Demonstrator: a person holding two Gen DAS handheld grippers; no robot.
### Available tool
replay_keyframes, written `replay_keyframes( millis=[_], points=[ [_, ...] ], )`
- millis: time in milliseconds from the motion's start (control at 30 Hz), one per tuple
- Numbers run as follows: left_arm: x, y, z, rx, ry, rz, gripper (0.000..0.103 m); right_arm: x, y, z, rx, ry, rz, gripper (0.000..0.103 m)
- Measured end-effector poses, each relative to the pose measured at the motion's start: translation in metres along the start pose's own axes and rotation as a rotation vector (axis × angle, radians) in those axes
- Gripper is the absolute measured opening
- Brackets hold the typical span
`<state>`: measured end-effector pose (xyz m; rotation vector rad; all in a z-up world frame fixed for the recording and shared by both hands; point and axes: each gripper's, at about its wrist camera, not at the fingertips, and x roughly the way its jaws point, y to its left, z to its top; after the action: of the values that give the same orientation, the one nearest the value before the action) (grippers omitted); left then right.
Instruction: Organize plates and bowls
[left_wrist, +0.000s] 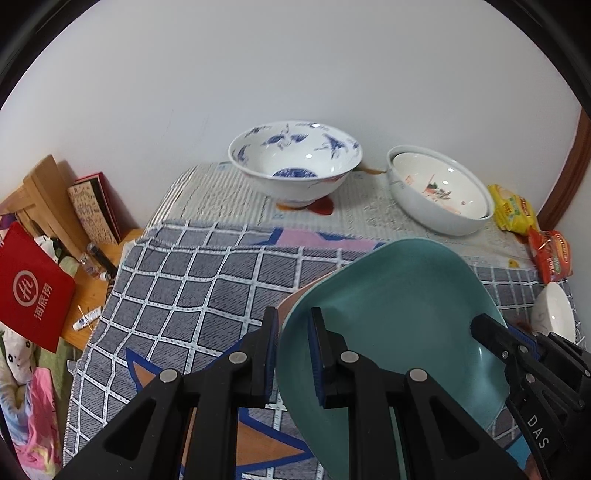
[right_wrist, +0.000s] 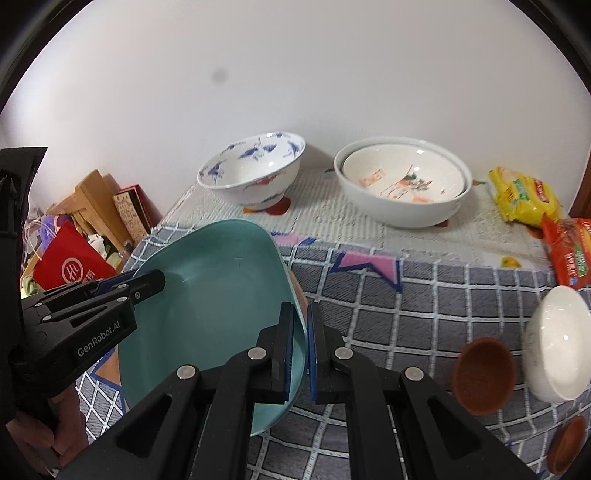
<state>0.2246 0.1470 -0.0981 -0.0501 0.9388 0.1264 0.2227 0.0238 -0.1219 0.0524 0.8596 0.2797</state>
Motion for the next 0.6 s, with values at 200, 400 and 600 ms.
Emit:
replay_keyframes(
  millis=[200,400,600],
  points=[
    [0.022,0.006,-0.002,-0.006,0.028,0.005,0.016,0.026,0.004,-0.002,-0.003,0.033,0.001,0.007],
    [0.039,0.01,0.0,-0.013,0.035,0.003,0.016,0.044,0.004,-0.002,-0.015,0.055,-0.003,0.007],
    [0.05,0.008,0.0,-0.009,0.042,0.007,0.017,0.058,0.001,-0.001,-0.015,0.069,-0.01,0.007]
  ],
)
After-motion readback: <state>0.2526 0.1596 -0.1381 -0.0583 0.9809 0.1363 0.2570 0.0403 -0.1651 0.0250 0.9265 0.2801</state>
